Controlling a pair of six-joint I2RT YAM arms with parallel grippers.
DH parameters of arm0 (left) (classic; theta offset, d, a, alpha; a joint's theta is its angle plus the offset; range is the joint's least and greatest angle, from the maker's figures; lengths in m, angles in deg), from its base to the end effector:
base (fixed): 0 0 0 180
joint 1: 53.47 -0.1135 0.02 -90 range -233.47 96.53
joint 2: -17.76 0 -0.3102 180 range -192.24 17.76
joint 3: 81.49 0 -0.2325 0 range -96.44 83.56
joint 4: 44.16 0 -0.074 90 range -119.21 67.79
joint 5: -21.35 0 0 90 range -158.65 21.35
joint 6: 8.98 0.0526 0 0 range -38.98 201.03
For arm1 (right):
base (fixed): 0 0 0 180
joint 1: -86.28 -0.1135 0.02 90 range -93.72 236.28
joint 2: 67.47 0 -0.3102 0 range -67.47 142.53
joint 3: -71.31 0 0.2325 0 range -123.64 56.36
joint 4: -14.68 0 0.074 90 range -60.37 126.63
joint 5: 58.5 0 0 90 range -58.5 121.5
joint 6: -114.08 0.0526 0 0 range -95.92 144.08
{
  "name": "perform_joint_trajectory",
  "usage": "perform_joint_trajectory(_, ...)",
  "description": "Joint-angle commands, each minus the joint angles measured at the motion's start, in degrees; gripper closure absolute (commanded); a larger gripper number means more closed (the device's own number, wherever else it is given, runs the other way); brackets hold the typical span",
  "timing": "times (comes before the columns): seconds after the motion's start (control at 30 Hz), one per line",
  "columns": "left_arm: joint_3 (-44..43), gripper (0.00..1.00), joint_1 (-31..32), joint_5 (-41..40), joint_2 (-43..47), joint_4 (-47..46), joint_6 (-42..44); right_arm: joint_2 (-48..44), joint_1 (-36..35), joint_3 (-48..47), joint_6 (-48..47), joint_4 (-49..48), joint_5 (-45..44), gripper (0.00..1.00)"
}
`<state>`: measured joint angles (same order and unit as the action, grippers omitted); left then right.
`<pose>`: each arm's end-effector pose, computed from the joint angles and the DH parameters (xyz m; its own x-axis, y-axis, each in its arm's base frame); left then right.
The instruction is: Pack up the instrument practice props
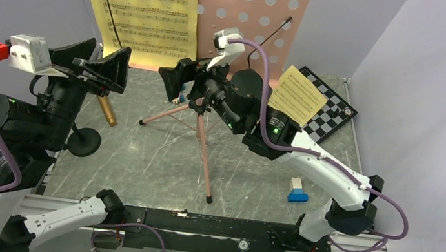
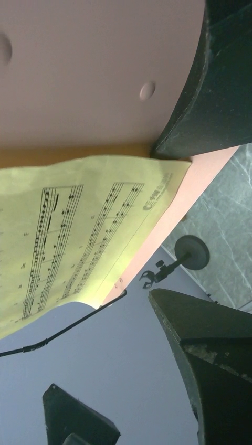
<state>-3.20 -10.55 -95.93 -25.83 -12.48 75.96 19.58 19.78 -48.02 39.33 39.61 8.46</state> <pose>0.0356 -0.0002 0.5786 0.2979 -0.3841 -0.8739 0.3323 0.9000 -0.2823 0.1473 0.2871 0.5631 -0.1320 0.3033 -0.9437 -0.6783 0.6666 0.3092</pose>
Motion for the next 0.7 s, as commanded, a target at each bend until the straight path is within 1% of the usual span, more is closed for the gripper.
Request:
perform_joint_trajectory(0.0,0.79,0.11,0.15,-0.93,-0.72,-3.21,1.95,3.65,0.4,-6.05,0.74,3.48,-1.96,0.04)
perform_joint_trajectory(0.13,2.05,0.17,0.16,-0.55,-0.45,-4.42,2.44,4.15,0.41,-6.09,0.07,1.83,-0.78,0.06)
perform_joint_trajectory(0.2,2.41,0.22,0.16,-0.33,-0.36,-4.8,2.63,3.45,0.41,-4.43,-0.52,-0.28,-0.02,0.11)
perform_joint_trajectory(0.33,2.86,0.34,0.22,0.01,-0.49,-5.67,3.32,1.74,0.41,-0.74,-1.73,-4.36,0.8,0.2)
perform_joint_trajectory(0.5,3.51,0.47,0.16,-0.91,-0.7,-7.02,4.16,1.38,0.42,0.28,-2.73,-5.99,1.52,0.37)
perform_joint_trajectory(0.63,3.87,0.49,0.2,-1.25,-1.09,-7.85,4.36,1.63,0.49,-0.07,-3.31,-6.29,2.29,0.52)
perform_joint_trajectory(0.67,3.96,0.48,0.16,-1.39,-1.21,-8.0,4.36,1.71,0.54,-0.24,-3.44,-6.29,2.44,0.59)
